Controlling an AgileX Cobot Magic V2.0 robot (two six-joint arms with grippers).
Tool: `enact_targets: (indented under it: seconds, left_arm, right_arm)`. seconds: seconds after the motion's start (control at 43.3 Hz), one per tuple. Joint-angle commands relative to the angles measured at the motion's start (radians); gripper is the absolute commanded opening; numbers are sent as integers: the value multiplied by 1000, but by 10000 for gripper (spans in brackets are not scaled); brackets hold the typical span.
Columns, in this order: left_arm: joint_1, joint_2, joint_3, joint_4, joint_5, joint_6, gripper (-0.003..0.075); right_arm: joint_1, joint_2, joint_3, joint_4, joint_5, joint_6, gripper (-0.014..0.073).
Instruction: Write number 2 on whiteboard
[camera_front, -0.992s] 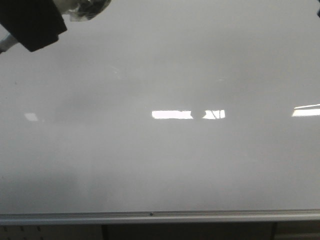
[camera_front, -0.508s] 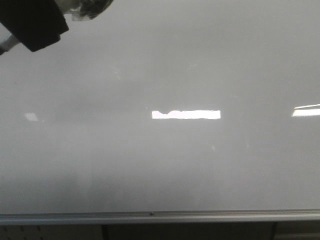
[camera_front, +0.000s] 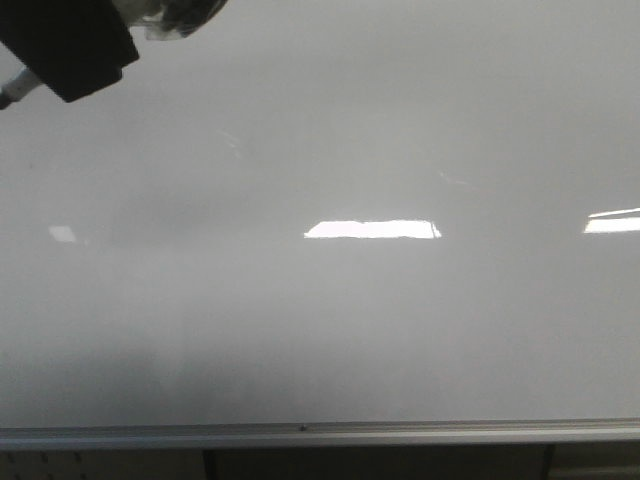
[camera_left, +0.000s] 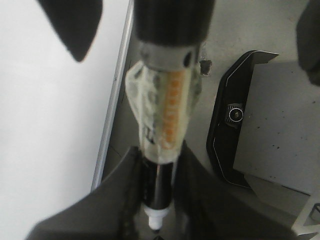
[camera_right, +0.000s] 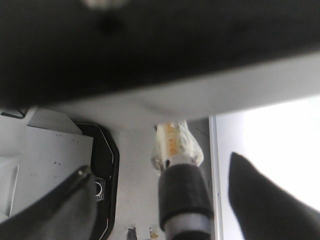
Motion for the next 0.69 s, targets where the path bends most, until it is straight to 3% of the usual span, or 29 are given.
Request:
enact_targets:
  seconds: [0.0,0.392,0.508,0.669]
  left_arm:
    - [-10,-25,-33,-23,-40,-1,9]
    - [-10,-25,-33,-23,-54,-1,37]
    - [-10,-25,-33,-23,-81,-1,158]
    - [3,-39,-33,-23,-85,-24,399]
  right_arm:
    - [0,-31,-36,51,-32,-11,409]
    - [-3,-31,-36,50,-38,-11,27]
    - [-3,-31,-36,47,-37,-11,-4]
    - [-3,-39,-36,5,-34,0,-4]
